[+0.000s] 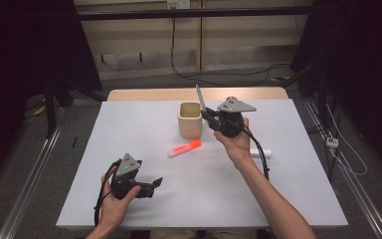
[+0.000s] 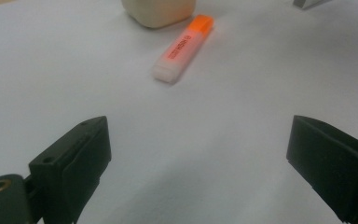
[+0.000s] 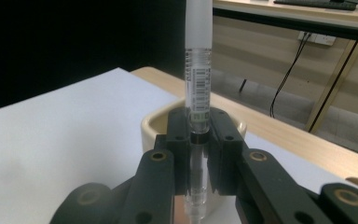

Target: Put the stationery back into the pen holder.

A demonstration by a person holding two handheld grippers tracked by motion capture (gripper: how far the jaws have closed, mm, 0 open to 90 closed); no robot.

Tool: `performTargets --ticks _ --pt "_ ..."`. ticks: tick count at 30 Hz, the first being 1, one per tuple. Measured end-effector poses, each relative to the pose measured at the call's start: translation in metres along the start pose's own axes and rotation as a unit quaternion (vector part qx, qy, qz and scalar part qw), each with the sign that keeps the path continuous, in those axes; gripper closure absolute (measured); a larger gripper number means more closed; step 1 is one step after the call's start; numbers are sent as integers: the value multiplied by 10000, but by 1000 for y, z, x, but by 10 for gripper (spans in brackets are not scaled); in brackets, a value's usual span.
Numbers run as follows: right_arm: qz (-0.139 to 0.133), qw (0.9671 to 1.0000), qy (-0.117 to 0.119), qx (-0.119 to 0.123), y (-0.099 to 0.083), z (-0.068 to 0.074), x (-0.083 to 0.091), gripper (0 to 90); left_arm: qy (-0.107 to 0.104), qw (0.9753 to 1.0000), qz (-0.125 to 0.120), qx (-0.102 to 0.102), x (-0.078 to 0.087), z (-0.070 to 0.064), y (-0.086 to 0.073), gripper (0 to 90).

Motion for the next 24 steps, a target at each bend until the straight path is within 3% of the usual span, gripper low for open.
performTargets --ticks 6,11,24 --pt "-193 9998 -12 -64 18 -3 -17 804 -82 9999 96 17 -2 -4 -3 65" --pt "-236 9997 -15 -49 22 -5 -36 804 -125 9999 114 24 -2 -6 -3 65" --pt "28 9998 -54 -165 -6 -8 -65 803 -152 9998 143 6 -3 -4 -4 65"
Point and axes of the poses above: each handheld gripper's, and its own axes: x roughly backward along the jaws, y roughly out of its top, z roughly to its left, the point moved 8 cm from there along -x, roughly forward along the jaws, and after that the axes turned 10 degrees about -z, right-handed, at the moved point
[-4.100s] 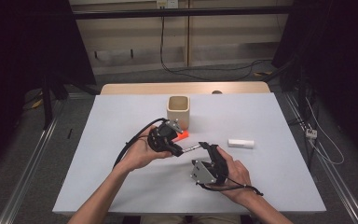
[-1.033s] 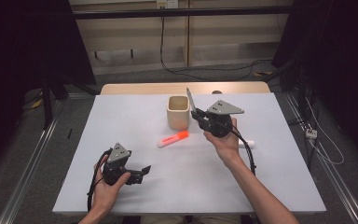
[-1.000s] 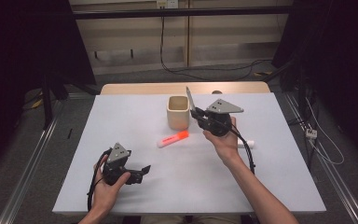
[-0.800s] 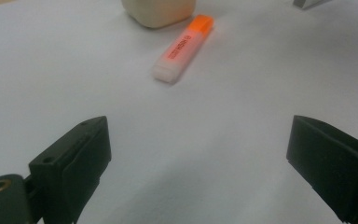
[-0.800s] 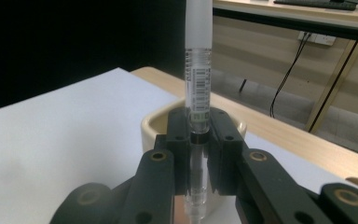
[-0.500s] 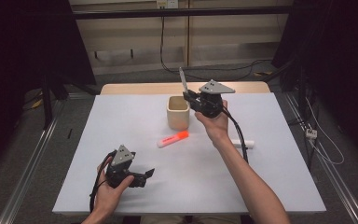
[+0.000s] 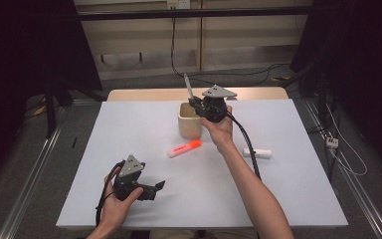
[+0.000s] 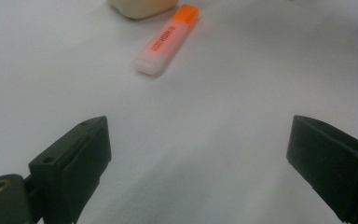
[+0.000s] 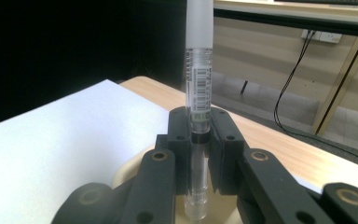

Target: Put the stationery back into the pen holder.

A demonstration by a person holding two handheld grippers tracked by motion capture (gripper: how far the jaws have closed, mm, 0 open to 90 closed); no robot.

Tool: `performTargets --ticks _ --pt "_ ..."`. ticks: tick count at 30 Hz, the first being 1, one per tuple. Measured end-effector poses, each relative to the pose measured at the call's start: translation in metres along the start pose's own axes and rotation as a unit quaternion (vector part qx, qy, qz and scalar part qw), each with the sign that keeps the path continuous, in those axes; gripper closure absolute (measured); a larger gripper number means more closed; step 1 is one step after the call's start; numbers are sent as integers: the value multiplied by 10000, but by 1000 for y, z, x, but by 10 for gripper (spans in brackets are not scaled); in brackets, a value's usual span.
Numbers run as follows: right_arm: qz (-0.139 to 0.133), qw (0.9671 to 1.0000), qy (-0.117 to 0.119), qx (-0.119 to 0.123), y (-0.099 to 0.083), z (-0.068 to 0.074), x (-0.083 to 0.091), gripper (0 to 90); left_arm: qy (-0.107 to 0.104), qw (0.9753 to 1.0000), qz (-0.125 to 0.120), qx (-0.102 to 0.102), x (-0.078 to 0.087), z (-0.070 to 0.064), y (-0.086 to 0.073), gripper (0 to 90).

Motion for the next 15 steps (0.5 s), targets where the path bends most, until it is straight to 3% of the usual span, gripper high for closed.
performTargets --ticks 10,15 --pt "150 9998 -65 -63 -19 -6 3 801 96 9995 35 314 -1 12 -4 65" --pt "142 9998 -85 -115 -24 -9 5 798 118 9993 15 342 -2 15 -4 65"
Point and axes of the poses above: each handheld gripper's, and its own axes: x roughly backward along the jaws, y roughly out of its top, z roughly to its left, the point moved 8 cm from there along -x, roughly forward along the jaws, and after that the axes turned 10 degrees about -z, right-handed, at the moved point
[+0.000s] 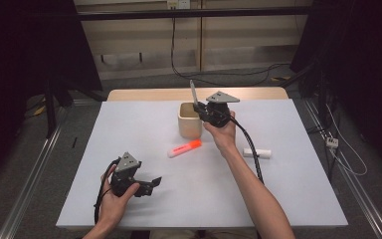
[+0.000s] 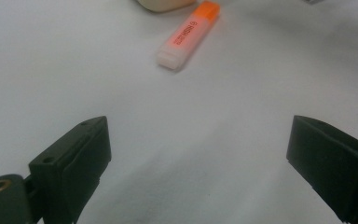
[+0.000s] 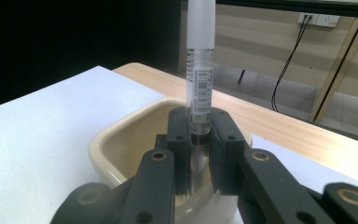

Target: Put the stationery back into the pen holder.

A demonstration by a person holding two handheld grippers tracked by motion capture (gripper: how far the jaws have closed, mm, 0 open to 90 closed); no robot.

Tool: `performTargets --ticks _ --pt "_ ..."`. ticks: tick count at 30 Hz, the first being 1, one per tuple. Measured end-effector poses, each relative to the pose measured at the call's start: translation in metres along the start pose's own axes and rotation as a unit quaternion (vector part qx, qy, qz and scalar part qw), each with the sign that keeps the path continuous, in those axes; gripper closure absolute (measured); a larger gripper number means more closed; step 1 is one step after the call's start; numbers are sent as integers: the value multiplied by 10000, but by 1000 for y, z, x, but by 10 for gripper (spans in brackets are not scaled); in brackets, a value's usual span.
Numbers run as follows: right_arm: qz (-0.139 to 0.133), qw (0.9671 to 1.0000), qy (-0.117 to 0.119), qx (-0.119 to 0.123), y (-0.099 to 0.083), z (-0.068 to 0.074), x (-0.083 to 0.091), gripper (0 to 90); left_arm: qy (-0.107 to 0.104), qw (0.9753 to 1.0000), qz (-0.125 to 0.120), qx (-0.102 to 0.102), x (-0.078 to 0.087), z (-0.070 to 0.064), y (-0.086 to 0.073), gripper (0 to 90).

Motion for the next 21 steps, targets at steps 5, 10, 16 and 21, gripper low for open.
performTargets --ticks 5,10,16,21 --pt "7 10000 18 30 -1 1 -1 762 0 10000 -11 1 1 0 0 65" --pt "58 9999 -17 94 0 1 3 667 -67 9998 -14 186 1 1 -1 65" --pt "50 10000 -42 59 2 -2 13 486 22 9998 -6 202 0 7 -1 65" --pt "-10 10000 -31 55 4 -3 25 419 181 9995 -164 206 2 11 2 68"
Point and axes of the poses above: each handheld gripper's, and its own axes: x roughly backward along the jaws, y roughly out of its top, z roughly to its left, the point moved 8 cm from there along -x, roughly forward along the jaws, and after that the axes turned 10 degrees about -z, right-handed, at the moved point
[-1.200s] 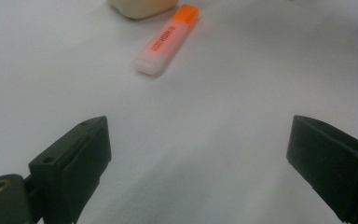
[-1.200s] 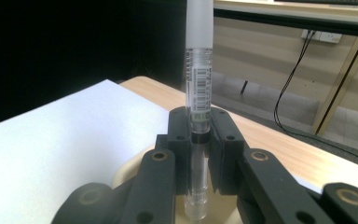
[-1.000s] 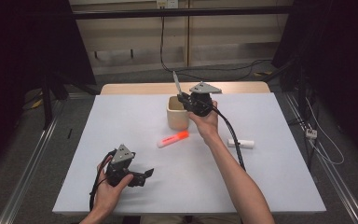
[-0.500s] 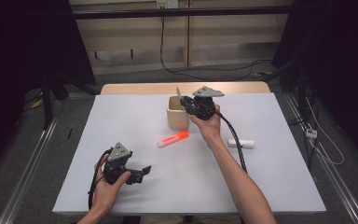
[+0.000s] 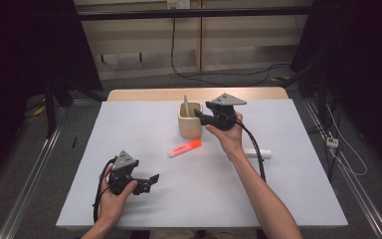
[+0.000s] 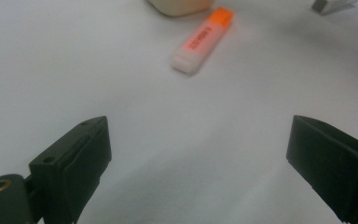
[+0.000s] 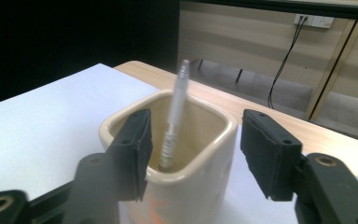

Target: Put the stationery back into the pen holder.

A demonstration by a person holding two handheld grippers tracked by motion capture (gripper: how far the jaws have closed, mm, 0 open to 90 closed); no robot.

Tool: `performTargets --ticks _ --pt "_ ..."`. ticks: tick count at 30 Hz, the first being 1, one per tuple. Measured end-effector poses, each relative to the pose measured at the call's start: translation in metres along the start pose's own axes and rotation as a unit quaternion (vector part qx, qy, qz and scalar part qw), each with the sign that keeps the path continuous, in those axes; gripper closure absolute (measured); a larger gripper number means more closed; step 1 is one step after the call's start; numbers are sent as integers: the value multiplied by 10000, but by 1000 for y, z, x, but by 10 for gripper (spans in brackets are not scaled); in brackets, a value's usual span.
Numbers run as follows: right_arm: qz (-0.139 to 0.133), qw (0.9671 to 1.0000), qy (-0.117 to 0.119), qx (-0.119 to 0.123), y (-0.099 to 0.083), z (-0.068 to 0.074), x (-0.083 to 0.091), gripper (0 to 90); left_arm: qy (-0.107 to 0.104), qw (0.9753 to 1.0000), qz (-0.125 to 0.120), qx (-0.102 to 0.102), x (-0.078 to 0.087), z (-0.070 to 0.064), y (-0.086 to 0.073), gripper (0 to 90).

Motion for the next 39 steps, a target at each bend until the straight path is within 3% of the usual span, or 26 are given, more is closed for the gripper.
performTargets --ticks 6,8,10,17,23,26,31,35,39 --pt "212 9996 144 -123 -6 2 12 254 -32 10000 34 -5 -1 0 -1 68" --pt "196 9997 161 -33 -7 3 17 246 -43 9999 35 -85 -2 -1 0 68" --pt "243 9995 180 16 -9 3 23 218 -67 10000 -3 -22 -2 -1 0 68" --pt "320 9992 218 0 -16 4 44 139 -21 10000 32 -71 -4 -2 0 68" --pt "384 9988 263 135 -25 8 67 142 -56 9998 80 -156 -6 -3 0 71" --pt "443 9984 293 198 -31 9 82 137 -75 9995 111 -292 -7 -5 1 89" --pt "407 9986 289 198 -34 10 112 123 -280 9982 269 -455 -14 -11 -1 88" --pt "410 9989 172 138 -41 5 130 115 -266 9987 302 -316 -18 -11 -1 88" --pt "464 9988 88 90 -51 0 145 114 -186 9989 287 -331 -20 -9 2 87"
Point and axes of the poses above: each handheld gripper's, and its own axes: x roughly backward along the jaws, y roughly out of its top, z roughly to its left, the point moved 8 cm from there along -x, roughly forward along the jaws, and after that the axes turned 10 degrees about -z, right-handed, at the moved point
